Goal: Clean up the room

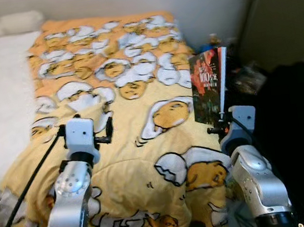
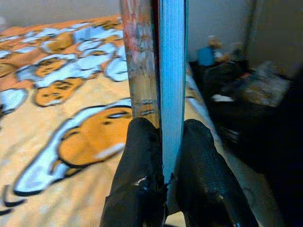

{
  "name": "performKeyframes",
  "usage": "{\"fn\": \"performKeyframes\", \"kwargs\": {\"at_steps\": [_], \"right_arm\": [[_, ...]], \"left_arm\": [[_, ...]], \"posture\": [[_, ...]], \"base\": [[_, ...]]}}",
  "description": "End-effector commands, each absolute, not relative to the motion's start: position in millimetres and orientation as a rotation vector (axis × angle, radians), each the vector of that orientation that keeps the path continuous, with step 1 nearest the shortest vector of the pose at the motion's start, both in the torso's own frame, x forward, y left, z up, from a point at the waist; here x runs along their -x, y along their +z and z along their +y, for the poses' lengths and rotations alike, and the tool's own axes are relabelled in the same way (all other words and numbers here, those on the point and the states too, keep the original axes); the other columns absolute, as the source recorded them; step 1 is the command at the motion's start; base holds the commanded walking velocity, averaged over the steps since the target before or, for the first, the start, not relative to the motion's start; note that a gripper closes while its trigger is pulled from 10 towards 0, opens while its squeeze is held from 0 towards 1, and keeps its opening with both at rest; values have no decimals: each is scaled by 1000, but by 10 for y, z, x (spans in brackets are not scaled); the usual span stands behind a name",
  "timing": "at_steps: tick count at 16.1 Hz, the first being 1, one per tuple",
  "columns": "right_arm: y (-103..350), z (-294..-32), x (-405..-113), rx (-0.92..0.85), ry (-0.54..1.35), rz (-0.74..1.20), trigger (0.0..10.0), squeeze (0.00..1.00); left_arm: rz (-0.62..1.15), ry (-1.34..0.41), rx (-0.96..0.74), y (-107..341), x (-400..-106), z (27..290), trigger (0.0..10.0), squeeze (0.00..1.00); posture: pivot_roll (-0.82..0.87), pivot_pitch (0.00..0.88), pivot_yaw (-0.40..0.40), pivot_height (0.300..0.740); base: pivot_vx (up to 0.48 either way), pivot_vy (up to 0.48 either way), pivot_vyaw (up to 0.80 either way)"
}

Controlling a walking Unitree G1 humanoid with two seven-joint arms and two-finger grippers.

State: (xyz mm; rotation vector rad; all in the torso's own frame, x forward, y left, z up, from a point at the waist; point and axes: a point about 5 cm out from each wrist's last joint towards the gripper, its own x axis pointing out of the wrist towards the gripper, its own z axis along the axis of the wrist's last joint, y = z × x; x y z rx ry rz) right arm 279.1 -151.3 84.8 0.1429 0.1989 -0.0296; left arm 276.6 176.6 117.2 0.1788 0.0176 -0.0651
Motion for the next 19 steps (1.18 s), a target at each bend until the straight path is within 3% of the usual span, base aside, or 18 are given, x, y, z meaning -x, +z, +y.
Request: {"fn": "performKeyframes", "kwargs": {"at_steps": [1, 8, 12, 16, 19], "right_arm": [[945, -1582, -2831, -124, -49, 155, 10000, 0], [948, -1658, -2824, -99, -78, 143, 10000, 0], [928, -1622, -2842, -175, -64, 168, 10000, 0], [919, -1594, -2851, -180, -54, 171, 10000, 0], [937, -1571, -2862, -175, -37, 158, 10000, 0]], "left_arm": [[17, -82, -184, 1183, -2791, 1717, 10000, 718], [31, -93, -185, 1159, -2801, 1692, 10000, 722], [30, -90, -189, 1174, -2798, 1712, 10000, 722], [29, -82, -192, 1190, -2796, 1733, 10000, 725], [29, -78, -193, 1188, -2791, 1741, 10000, 729]], "posture": [[44, 0, -1, 740], [44, 0, 6, 740], [57, 0, 2, 740], [69, 0, -3, 740], [69, 0, -4, 740]], "base": [[0, 398, -425], [0, 406, 0], [0, 442, 0], [0, 473, -636], [0, 475, 0]]}}
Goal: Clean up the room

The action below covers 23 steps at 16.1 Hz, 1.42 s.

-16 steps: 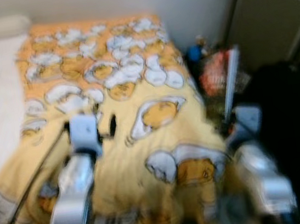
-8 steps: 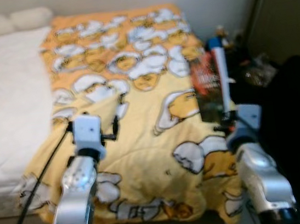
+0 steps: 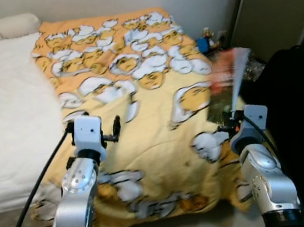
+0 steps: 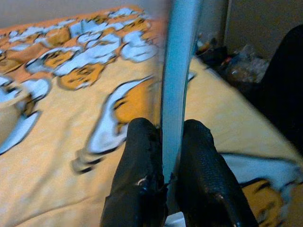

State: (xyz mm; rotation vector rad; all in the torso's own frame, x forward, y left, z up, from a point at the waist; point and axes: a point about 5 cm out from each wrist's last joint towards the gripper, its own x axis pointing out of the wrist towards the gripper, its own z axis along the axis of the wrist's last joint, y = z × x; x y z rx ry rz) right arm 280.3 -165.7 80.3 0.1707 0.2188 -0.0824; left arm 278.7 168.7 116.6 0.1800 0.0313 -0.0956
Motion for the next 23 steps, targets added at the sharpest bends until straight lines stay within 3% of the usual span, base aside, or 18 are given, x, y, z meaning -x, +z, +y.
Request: {"fn": "performKeyframes", "kwargs": {"at_steps": [1, 23], "right_arm": [[945, -1575, -2864, -161, -46, 153, 10000, 0], [957, -1490, -2876, -154, 12, 131, 10000, 0]], "left_arm": [[29, -77, -192, 1189, -2792, 1744, 10000, 729], [30, -30, -189, 1178, -2747, 1804, 10000, 729]], "posture": [[69, 0, -5, 740], [80, 0, -26, 740]], "base": [[0, 472, 0], [0, 474, 0]]}}
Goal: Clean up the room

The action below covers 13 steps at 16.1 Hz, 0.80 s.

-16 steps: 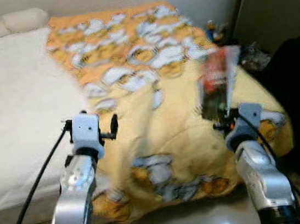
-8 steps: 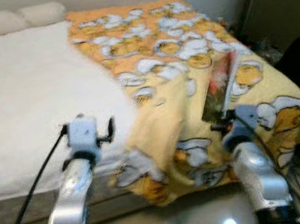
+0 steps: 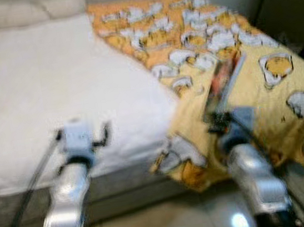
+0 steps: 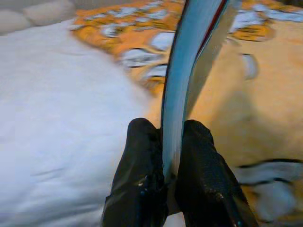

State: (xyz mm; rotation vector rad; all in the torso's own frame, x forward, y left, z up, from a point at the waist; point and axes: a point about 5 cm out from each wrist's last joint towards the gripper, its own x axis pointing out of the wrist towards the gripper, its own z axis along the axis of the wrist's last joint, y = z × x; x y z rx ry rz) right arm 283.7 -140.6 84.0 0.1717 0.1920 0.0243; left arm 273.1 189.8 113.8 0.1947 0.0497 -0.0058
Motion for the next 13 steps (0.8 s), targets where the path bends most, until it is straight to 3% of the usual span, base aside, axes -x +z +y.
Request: {"fn": "performKeyframes", "kwargs": {"at_steps": [1, 13], "right_arm": [[958, -1487, -2884, -154, 13, 130, 10000, 0], [992, -1411, -2929, -163, 49, 113, 10000, 0]], "left_arm": [[29, -28, -190, 1182, -2748, 1808, 10000, 733], [23, -26, -195, 1210, -2780, 1824, 10000, 725]], "posture": [[83, 0, -27, 740], [93, 0, -23, 740]], "base": [[0, 472, 0], [0, 474, 0]]}}
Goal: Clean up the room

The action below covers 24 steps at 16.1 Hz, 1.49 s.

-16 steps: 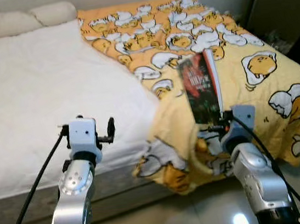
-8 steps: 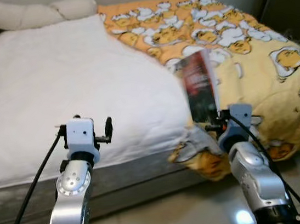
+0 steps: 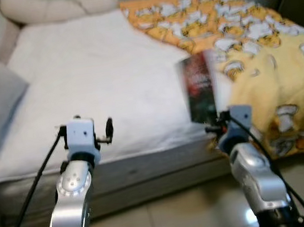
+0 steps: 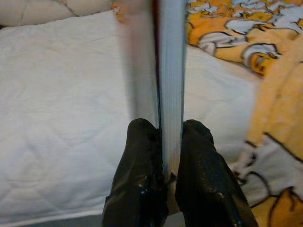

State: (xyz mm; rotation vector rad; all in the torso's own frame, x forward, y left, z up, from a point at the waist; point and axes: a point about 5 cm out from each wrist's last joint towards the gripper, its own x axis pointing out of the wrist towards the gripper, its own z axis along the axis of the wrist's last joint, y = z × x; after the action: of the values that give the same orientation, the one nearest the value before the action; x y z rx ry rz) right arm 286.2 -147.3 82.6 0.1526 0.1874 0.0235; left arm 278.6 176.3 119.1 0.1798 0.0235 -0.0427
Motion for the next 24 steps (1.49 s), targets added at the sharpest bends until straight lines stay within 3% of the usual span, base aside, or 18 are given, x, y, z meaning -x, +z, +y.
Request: {"fn": "performKeyframes", "kwargs": {"at_steps": [1, 8, 16, 20, 24], "right_arm": [[994, -1409, -2936, -162, 51, 112, 10000, 0], [1003, -1399, -2960, -163, 61, 109, 10000, 0], [1002, -1343, -3002, -122, 111, 119, 10000, 0], [995, -1317, -3001, -124, 123, 123, 10000, 0], [971, -1353, -2995, -154, 94, 130, 10000, 0]], "left_arm": [[22, -23, -195, 1212, -2781, 1828, 10000, 729], [13, -19, -186, 1225, -2786, 1826, 10000, 729], [-22, -35, -189, 1295, -2817, 1845, 10000, 749], [-26, -44, -186, 1305, -2821, 1838, 10000, 757], [-28, -76, -180, 1301, -2818, 1790, 10000, 749]], "posture": [[95, 0, -24, 740], [97, 0, -27, 740], [103, 0, -23, 740], [102, 0, -17, 740], [104, 0, -13, 740]], "base": [[0, 476, 0], [0, 457, 0], [0, 0, 69], [348, 0, 800], [371, 0, 0]]}}
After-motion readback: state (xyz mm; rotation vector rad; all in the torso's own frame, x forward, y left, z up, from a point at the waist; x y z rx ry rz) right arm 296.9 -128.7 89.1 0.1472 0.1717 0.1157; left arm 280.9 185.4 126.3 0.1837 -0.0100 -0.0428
